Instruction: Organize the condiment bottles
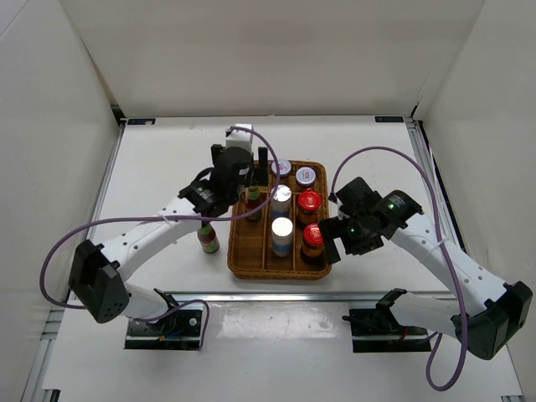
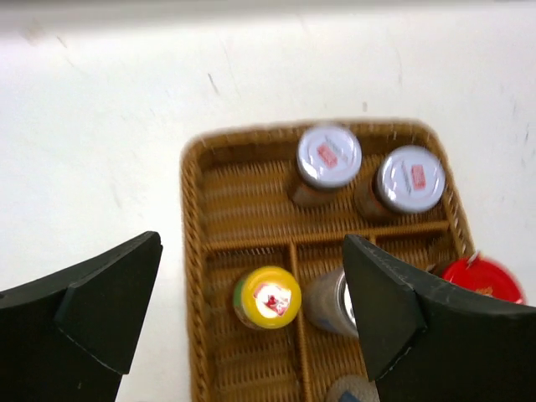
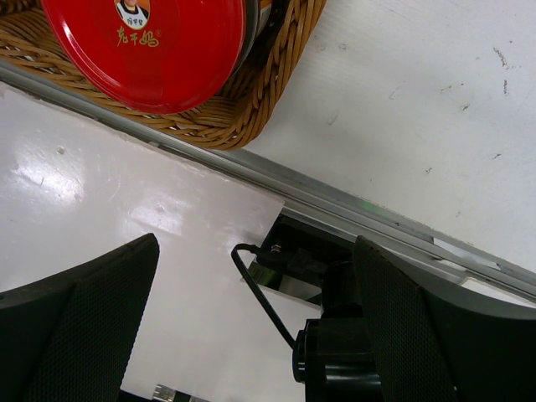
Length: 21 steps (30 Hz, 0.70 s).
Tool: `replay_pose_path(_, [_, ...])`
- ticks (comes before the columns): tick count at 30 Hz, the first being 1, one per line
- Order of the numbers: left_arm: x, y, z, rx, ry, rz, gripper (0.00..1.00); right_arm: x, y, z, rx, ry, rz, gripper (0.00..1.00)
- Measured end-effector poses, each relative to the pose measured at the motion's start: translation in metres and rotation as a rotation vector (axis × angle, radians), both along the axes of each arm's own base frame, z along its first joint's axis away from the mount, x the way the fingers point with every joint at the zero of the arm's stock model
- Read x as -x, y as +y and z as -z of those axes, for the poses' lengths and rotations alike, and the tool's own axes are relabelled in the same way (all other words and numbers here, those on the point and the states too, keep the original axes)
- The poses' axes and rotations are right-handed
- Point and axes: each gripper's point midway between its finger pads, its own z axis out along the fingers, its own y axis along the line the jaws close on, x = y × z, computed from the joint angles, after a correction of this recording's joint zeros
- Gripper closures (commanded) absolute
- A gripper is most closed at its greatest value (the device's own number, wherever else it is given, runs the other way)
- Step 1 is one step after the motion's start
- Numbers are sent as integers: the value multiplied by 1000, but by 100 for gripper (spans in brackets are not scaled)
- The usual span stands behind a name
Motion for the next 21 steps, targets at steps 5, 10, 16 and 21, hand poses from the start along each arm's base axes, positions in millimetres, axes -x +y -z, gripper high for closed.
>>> replay_pose_path(5, [5, 24, -77, 28, -128, -57, 0, 0, 0, 0, -2, 1, -1, 0])
replay_pose_path(10, [50, 71, -112, 131, -183, -110, 0, 0, 0, 0, -3, 2, -1, 0])
replay_pose_path(16, [102, 117, -57, 181, -115, -155, 0, 1, 1, 0, -6, 5, -3, 0])
replay_pose_path(21, [108, 118, -6, 130, 9, -180, 4, 2, 2, 1, -11, 11, -9, 0])
